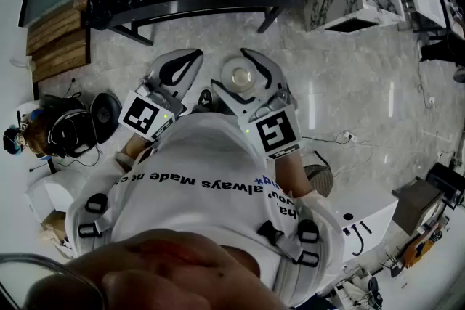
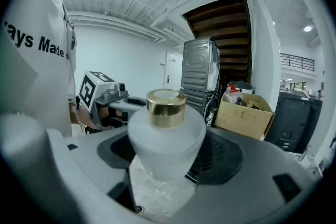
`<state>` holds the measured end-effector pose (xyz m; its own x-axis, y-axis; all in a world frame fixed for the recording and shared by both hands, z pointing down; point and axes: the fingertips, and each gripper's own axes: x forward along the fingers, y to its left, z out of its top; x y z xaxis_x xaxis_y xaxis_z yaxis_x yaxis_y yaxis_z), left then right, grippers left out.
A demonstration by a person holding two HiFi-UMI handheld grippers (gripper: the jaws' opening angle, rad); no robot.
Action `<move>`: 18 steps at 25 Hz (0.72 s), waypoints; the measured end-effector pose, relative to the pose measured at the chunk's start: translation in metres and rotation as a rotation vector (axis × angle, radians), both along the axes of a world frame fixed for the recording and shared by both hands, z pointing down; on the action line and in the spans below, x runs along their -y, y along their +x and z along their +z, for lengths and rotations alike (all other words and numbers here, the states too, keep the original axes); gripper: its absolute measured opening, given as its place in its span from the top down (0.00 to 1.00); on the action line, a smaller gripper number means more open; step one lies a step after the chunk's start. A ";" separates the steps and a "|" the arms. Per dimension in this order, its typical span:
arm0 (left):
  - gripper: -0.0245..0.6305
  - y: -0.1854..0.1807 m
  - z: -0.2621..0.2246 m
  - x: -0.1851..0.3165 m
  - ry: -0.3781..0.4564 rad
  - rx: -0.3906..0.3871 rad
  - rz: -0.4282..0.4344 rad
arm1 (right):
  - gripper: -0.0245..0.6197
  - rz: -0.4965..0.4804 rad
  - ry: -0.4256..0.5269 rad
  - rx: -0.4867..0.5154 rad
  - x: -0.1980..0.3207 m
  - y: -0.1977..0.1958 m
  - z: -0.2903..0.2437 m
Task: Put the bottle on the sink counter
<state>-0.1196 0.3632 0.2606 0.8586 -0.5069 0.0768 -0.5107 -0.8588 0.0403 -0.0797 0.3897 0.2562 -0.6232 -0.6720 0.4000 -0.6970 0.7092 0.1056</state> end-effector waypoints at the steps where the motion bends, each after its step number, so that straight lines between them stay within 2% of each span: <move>1: 0.96 -0.001 0.000 0.000 0.000 -0.002 -0.001 | 0.45 -0.001 0.001 -0.003 0.000 -0.001 0.000; 4: 0.96 -0.006 0.001 0.000 -0.001 -0.007 -0.003 | 0.45 -0.005 0.006 -0.007 0.000 -0.005 -0.001; 8: 0.96 -0.013 0.001 -0.002 -0.003 -0.011 -0.003 | 0.45 -0.011 0.039 0.048 -0.001 -0.016 -0.006; 12: 0.96 -0.024 0.001 -0.003 -0.007 -0.013 -0.004 | 0.45 -0.022 0.007 -0.003 -0.002 -0.026 -0.006; 18: 0.96 -0.048 0.002 -0.003 -0.006 -0.016 0.004 | 0.45 -0.014 0.050 0.024 0.003 -0.050 -0.006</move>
<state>-0.1673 0.3663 0.2627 0.8615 -0.5034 0.0662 -0.5069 -0.8604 0.0535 -0.1298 0.3870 0.2506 -0.6417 -0.6818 0.3511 -0.6899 0.7132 0.1241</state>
